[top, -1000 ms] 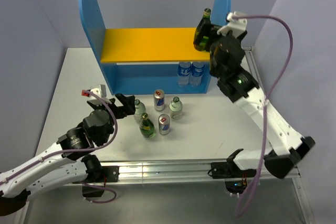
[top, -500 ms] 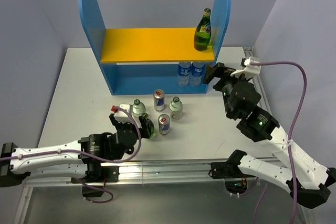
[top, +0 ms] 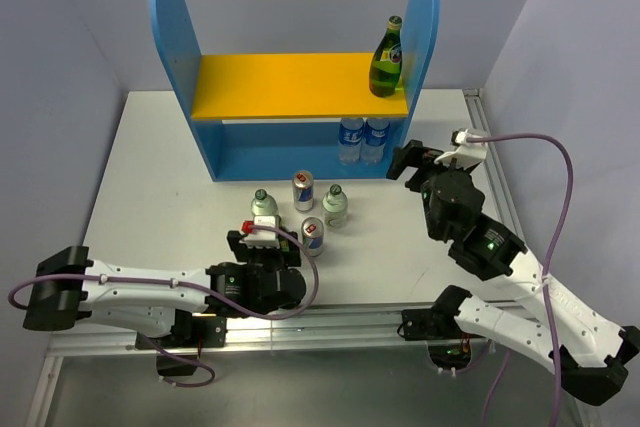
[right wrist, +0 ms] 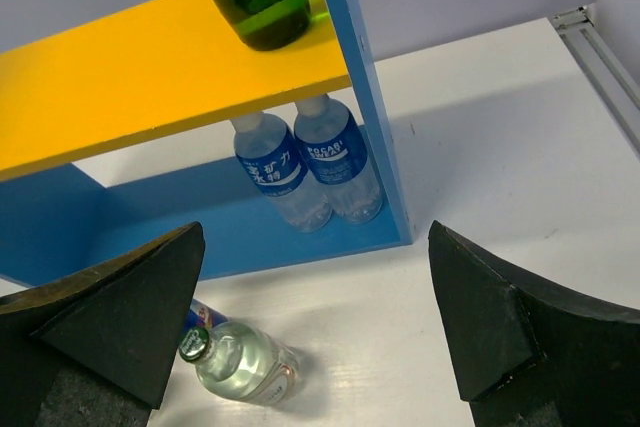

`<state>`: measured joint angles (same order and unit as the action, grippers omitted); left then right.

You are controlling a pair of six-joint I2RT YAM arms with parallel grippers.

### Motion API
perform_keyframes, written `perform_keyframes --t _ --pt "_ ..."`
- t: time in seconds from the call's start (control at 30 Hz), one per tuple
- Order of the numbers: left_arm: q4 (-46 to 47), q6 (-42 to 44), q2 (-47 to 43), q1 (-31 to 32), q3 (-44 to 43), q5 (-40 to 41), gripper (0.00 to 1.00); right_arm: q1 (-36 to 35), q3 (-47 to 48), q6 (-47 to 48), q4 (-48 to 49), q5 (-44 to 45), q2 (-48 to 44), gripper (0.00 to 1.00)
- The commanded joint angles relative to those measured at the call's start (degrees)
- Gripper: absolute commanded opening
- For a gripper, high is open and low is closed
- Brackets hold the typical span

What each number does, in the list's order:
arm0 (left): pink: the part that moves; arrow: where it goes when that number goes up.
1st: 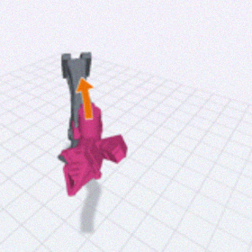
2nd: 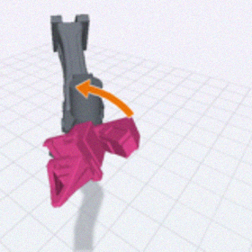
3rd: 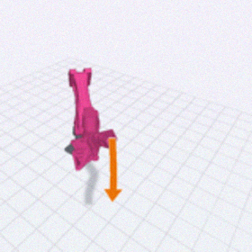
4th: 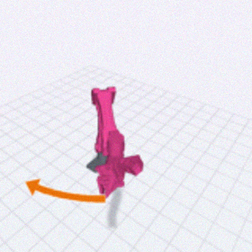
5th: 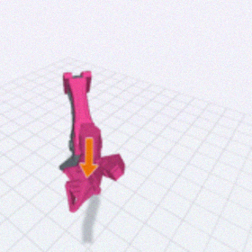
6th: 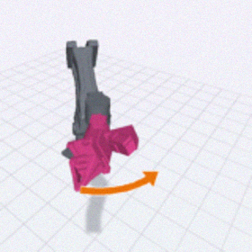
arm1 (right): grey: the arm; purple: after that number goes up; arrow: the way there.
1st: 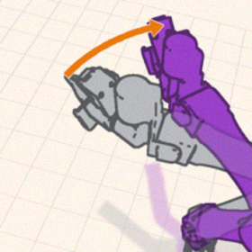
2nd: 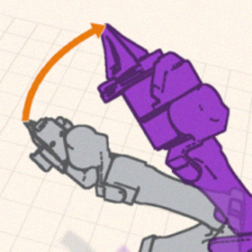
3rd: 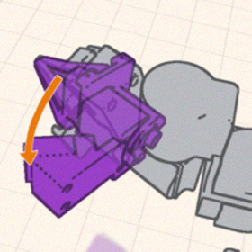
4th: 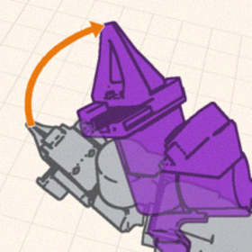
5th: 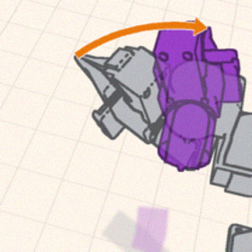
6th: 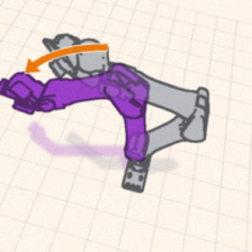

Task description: Place and organize the beverage onto the shelf

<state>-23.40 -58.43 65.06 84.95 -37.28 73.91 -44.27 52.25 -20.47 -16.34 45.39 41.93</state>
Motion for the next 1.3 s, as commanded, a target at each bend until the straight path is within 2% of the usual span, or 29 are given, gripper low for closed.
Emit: perform_keyframes --t 0.0,0.03,0.07,0.1,0.2,0.33,0.43,0.53,0.57,0.63,0.67,0.8,0.9,1.07,1.27 --pt "6.06 2.58 0.68 -0.74 -0.78 4.14 0.95 -0.29 -0.83 -0.80 1.04 0.76 -1.15 1.00" --pt "10.17 5.67 0.60 -1.44 0.00 3.35 0.95 -0.29 -1.36 -0.80 1.13 0.76 -1.24 1.00" --pt "18.65 9.18 -0.19 -3.19 2.19 0.56 0.94 -0.38 -1.62 -0.80 1.22 0.58 -1.33 1.00" --pt "23.35 16.18 -0.72 -4.17 3.51 -1.12 0.93 -0.38 -1.89 -0.89 1.57 0.49 -1.33 1.00" --pt "31.11 20.71 -2.21 -7.07 6.25 -4.64 0.92 -0.38 -2.76 -0.98 1.57 0.14 -1.06 1.00" --pt "31.66 22.22 -0.81 -10.06 5.29 -6.06 0.90 -0.29 -3.64 -0.71 1.66 1.02 -1.41 1.00" --pt "32.36 22.57 0.25 -11.12 5.11 -6.49 0.84 -0.29 -4.26 -0.54 2.27 0.93 -1.94 1.00" --pt "32.97 22.75 0.77 -11.56 5.20 -7.55 0.64 -0.29 -4.96 -0.62 2.28 1.19 -1.94 1.00" --pt "32.72 22.75 0.86 -11.65 5.11 -7.55 0.46 -0.29 -5.14 -0.71 2.28 1.20 -2.03 1.00" --pt "31.05 21.52 1.04 -11.65 4.41 -7.03 0.32 -0.29 -5.58 -0.80 2.36 1.55 -2.12 1.00" --pt "30.35 21.00 1.12 -11.65 4.23 -6.94 0.20 -0.29 -5.75 -0.80 2.36 1.63 -2.29 1.00" --pt "26.92 19.33 1.04 -11.65 2.83 -6.50 0.00 -0.20 -6.28 -0.89 2.45 1.64 -2.82 1.00" --pt "23.76 18.89 0.69 -11.56 0.72 -6.41 0.00 -0.20 -6.11 -1.06 2.28 1.37 -3.00 1.00" --pt "17.34 20.54 0.16 -11.56 -7.45 -5.79 0.00 -0.29 -6.37 -1.68 1.49 0.84 -4.05 1.00" --pt "23.04 35.10 0.16 -12.17 -16.50 -8.07 0.00 -0.29 -7.86 -4.31 0.26 -1.44 -6.77 0.98"
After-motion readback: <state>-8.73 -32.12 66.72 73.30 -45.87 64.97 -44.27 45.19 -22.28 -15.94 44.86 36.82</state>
